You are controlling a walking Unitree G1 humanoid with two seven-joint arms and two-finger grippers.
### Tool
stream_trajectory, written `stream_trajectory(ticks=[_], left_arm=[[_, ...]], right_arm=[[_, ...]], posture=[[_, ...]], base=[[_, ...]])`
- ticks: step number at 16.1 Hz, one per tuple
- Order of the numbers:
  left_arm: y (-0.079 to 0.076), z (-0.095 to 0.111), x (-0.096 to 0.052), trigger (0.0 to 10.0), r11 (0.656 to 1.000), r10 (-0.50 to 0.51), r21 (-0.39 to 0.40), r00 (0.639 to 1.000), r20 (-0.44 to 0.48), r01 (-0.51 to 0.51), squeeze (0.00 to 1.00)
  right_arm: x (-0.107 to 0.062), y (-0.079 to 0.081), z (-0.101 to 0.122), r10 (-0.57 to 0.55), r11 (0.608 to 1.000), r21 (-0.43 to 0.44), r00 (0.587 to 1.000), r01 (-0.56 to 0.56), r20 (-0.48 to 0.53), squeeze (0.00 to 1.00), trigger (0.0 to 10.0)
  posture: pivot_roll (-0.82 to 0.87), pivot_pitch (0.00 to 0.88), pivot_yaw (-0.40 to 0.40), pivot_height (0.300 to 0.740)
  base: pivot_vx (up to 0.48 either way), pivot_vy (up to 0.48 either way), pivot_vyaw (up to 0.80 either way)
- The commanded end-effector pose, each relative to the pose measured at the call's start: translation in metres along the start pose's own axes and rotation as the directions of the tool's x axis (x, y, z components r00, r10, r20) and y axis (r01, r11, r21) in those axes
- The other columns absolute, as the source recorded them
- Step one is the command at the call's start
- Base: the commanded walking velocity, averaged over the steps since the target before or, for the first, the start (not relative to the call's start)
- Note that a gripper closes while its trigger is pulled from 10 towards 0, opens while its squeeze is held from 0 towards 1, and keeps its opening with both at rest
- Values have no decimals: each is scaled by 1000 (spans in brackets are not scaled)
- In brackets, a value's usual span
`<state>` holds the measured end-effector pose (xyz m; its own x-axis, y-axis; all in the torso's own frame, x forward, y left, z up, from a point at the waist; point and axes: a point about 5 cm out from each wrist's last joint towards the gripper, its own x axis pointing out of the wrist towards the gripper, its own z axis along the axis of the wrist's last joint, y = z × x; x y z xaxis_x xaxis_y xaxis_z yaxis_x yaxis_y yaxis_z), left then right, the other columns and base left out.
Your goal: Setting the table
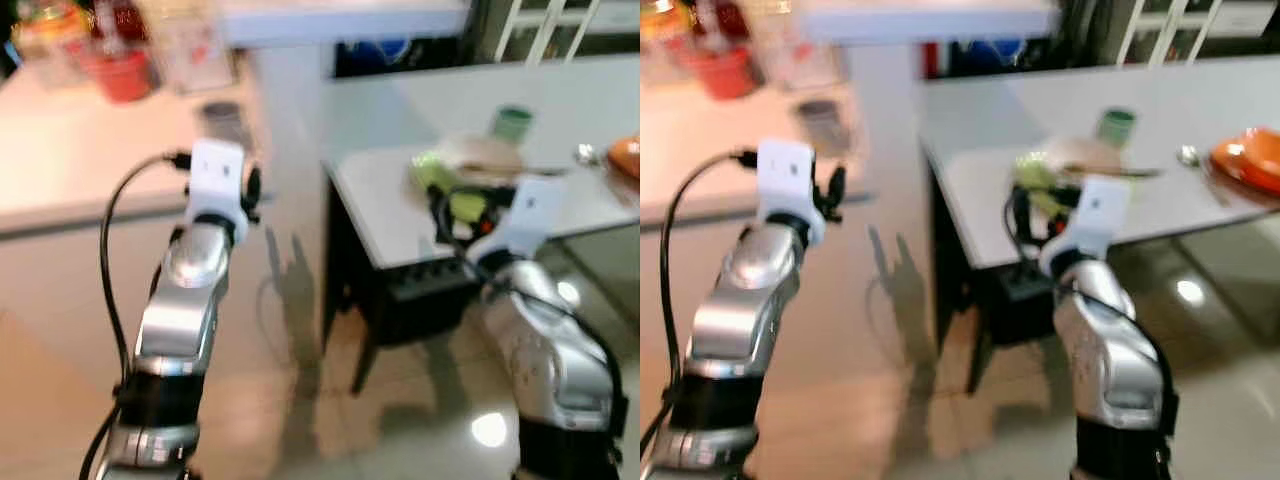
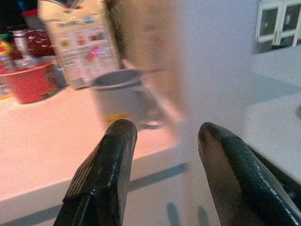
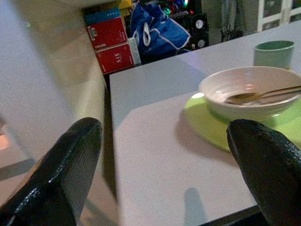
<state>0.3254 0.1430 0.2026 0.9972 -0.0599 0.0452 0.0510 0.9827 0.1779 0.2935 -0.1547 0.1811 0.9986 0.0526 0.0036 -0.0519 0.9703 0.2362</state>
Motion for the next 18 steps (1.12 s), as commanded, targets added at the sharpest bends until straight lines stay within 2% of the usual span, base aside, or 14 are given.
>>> stream_trajectory(ticks=[1, 9, 10, 11, 12, 13, 17, 18], left_arm=[[6, 1, 0, 10000, 1000, 17, -5, 1000, -6, -17, 1000], [8, 2, -1, 10000, 1000, 28, 15, 1000, -2, -28, 1000], [9, 3, -1, 10000, 999, 36, 20, 999, 10, -36, 478], [9, 5, -1, 10000, 999, 51, 17, 998, 28, -51, 0], [9, 7, -1, 10000, 997, 73, 8, 997, 40, -73, 0], [9, 9, -1, 10000, 997, 76, -11, 996, 52, -76, 0], [4, 10, 0, 10000, 998, 60, -2, 993, 100, -60, 0], [2, 11, 0, 10000, 998, 57, -10, 992, 115, -56, 0]], right_arm=[[1, 8, 4, 27, 1000, 8, 1000, -27, 11, 1000, 10000], [3, 7, 6, 28, 1000, 2, 1000, -28, 14, 1000, 10000], [3, 6, 6, 23, 1000, -14, 1000, -23, 17, 1000, 10000], [3, 5, 7, 16, 999, -33, 1000, -15, 21, 1000, 10000], [5, 3, 9, 6, 998, -65, 1000, -4, 26, 467, 10000], [6, 1, 11, -4, 997, -78, 999, 7, 36, 0, 10000], [10, -3, 24, -1, 988, -151, 996, 15, 87, 0, 10000], [11, -2, 26, 17, 990, -143, 996, -3, 92, 0, 10000]], posture=[[-6, 0, 2, 740], [-5, 0, -3, 740], [-5, 0, -3, 740], [-6, 0, -4, 740], [-5, 0, -6, 740], [-5, 0, -6, 740], [-6, 0, -9, 740], [-5, 0, -10, 740]], base=[[0, 465, 0], [0, 451, 0], [0, 379, 0], [0, 0, 0], [0, 0, 0], [0, 0, 0], [0, 0, 0], [0, 0, 0]])
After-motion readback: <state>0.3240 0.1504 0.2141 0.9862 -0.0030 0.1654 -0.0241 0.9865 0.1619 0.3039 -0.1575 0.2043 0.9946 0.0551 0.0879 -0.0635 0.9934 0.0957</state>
